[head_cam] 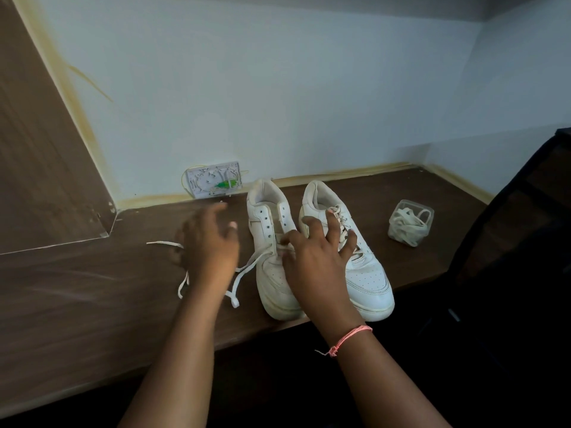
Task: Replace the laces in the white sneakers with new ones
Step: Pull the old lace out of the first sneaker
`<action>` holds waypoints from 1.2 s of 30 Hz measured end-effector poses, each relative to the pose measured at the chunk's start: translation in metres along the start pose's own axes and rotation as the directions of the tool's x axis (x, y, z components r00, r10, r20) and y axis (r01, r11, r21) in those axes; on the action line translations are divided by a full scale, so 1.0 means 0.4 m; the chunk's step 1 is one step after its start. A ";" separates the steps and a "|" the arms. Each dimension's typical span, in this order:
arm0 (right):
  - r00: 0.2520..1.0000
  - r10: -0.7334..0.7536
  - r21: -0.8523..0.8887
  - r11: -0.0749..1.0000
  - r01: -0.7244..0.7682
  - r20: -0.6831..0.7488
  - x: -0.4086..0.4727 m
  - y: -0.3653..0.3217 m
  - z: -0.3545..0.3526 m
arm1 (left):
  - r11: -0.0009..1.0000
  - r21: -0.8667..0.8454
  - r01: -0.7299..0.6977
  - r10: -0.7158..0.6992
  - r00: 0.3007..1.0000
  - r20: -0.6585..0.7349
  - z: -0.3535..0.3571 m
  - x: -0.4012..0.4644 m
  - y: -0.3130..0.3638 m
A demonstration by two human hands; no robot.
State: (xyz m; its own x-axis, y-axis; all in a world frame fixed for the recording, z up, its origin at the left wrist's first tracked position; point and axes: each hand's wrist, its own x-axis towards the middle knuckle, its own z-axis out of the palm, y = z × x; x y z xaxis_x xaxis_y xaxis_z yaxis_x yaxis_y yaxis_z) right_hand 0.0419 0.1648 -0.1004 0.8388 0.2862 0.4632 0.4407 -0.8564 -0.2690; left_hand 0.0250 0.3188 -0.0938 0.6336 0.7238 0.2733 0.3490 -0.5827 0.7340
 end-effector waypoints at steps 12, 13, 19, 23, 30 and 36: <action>0.982 -0.053 0.006 0.998 0.056 -0.182 0.015 0.017 0.049 | 0.913 0.221 -0.344 0.312 0.936 0.165 0.069 -0.058 0.034; 0.980 -0.050 0.011 0.999 0.053 -0.194 0.016 0.019 0.050 | 0.913 0.218 -0.344 0.314 0.936 0.161 0.067 -0.059 0.034; 0.938 0.247 0.152 0.965 -0.214 -0.244 0.003 0.044 0.033 | 0.927 0.188 -0.325 0.307 0.944 0.121 0.051 -0.057 0.030; 0.940 0.178 0.167 0.977 -0.133 -0.290 0.016 0.063 0.007 | 0.936 0.161 -0.313 0.295 0.947 0.130 0.053 -0.060 0.032; 0.995 -0.074 0.030 0.997 0.076 -0.069 0.011 0.016 0.068 | 0.949 0.132 -0.287 0.270 0.954 0.132 0.046 -0.063 0.040; 0.948 0.252 0.287 0.939 -0.190 -0.196 0.029 0.035 0.034 | 0.958 0.095 -0.271 0.258 0.957 0.132 0.038 -0.056 0.035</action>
State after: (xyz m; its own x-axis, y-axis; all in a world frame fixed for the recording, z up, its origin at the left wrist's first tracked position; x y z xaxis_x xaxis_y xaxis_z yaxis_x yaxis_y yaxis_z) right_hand 0.0622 0.1619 -0.1106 0.8434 -0.0283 0.5365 0.3462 -0.7350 -0.5830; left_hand 0.0261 0.2888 -0.0991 0.7876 0.4937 0.3687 0.2282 -0.7895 0.5697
